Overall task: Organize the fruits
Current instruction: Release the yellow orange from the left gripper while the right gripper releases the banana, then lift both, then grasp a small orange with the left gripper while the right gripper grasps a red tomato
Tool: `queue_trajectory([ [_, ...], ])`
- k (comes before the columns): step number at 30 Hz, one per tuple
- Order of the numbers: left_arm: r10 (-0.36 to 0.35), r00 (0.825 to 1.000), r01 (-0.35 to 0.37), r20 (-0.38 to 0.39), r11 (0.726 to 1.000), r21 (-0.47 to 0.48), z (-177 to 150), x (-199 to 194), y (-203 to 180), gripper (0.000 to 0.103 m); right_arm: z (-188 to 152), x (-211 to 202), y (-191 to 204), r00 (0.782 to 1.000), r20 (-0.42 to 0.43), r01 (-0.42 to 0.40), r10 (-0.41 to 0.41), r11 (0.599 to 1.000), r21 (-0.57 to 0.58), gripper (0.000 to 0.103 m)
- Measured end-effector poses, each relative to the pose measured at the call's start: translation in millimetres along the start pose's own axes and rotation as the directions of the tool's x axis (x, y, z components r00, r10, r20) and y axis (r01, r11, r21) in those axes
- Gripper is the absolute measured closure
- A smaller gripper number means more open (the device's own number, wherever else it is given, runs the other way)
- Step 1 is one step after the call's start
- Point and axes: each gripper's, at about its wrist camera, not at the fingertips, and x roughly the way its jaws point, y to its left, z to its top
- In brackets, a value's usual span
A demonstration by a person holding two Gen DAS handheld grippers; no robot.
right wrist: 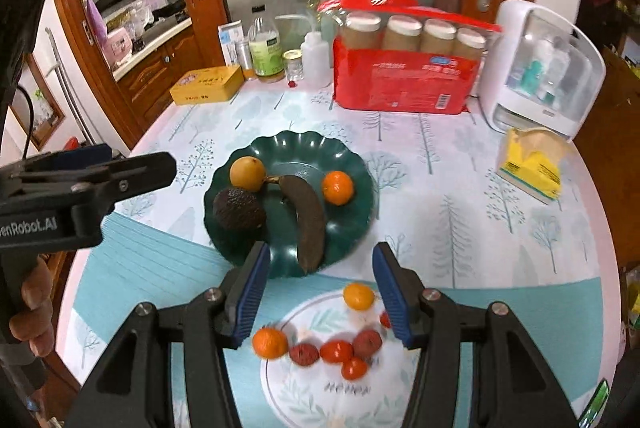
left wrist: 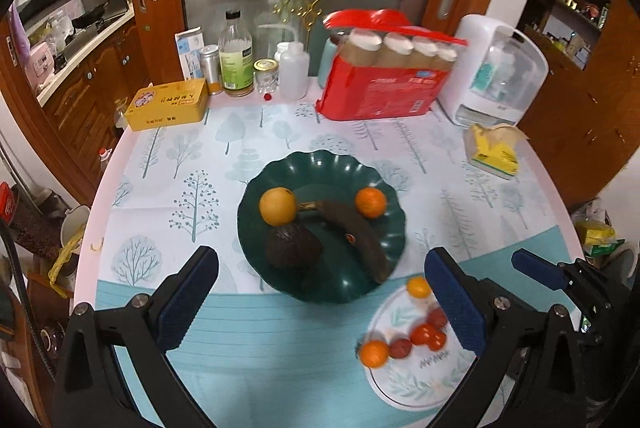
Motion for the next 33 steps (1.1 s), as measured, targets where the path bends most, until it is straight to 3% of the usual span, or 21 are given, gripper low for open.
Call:
queue_trajectory([
  [9, 0.022, 0.997, -0.021, 0.070, 1.000, -0.015, -29.7, -46.3, -20.0, 0.001, -28.3, -50.1, -13.8, 0.998, 0.051, 0.031, -0.032, 0.999, 0.033, 0.049],
  [16, 0.062, 0.990, -0.063, 0.129, 0.998, 0.005, -51.8, -58.8, -35.1, 0.001, -46.8, -70.7, -14.4, 0.993, 0.093, 0.076, -0.075, 0.997, -0.005, 0.049],
  [21, 0.014, 0.996, -0.013, 0.090, 1.000, -0.012, -66.6, -46.0, -41.4, 0.001, -55.6, -75.5, -23.0, 0.994, 0.097, 0.052, -0.052, 0.999, 0.006, 0.049],
  [28, -0.002, 1.000, 0.002, 0.009, 1.000, -0.016, -98.5, -12.0, -49.1, 0.001, -70.8, -68.5, -36.7, 0.996, 0.086, 0.039, -0.040, 0.999, 0.006, 0.049],
  [33, -0.017, 0.996, 0.017, -0.083, 1.000, -0.011, -124.7, 23.2, -47.4, 0.001, -87.0, -47.6, -48.0, 1.000, 0.027, 0.013, -0.013, 1.000, 0.004, 0.049],
])
